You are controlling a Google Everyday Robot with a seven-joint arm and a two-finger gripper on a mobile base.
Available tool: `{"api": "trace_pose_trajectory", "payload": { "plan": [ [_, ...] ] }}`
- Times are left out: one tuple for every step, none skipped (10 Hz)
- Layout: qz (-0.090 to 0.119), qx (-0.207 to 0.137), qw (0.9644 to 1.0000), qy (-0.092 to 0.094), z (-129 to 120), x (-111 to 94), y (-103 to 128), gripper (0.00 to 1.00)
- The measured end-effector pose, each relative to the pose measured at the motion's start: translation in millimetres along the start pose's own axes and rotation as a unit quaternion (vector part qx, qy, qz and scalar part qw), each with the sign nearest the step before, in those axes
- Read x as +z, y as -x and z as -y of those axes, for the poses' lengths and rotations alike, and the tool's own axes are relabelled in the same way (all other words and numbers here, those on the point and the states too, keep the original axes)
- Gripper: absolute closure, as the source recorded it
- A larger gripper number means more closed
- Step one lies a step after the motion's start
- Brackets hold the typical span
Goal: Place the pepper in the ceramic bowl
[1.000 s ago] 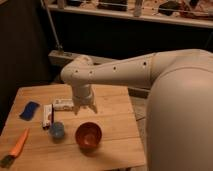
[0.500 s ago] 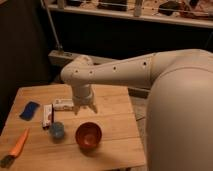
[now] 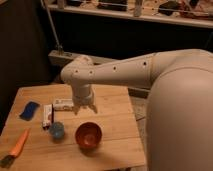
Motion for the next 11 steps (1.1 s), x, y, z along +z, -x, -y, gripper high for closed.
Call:
{"api": "trace_pose_trajectory", "payload": {
  "plan": [
    [0.0,0.0,1.0,0.0,0.0,0.0,0.0,0.35],
    [0.0,0.0,1.0,0.0,0.0,0.0,0.0,0.35],
    [0.0,0.0,1.0,0.0,0.0,0.0,0.0,0.35],
    [0.0,0.0,1.0,0.0,0.0,0.0,0.0,0.35],
    [0.0,0.0,1.0,0.0,0.0,0.0,0.0,0.35],
    [0.001,0.0,1.0,0.0,-0.3,-0.7,0.1,0.35],
    [0.001,-0.001,1.0,0.001,-2.2,-1.1,1.1,0.35],
    [0.003,-0.007,1.0,0.001,-9.2,-1.4,3.3,0.35],
    [0.005,-0.017,0.9999,0.001,-17.9,-2.7,5.8,0.35],
    [0.007,-0.03,0.9995,0.0,-29.5,-4.5,8.6,0.35],
    [0.01,-0.05,0.9987,-0.003,-44.4,-6.9,11.2,0.35]
  ]
}}
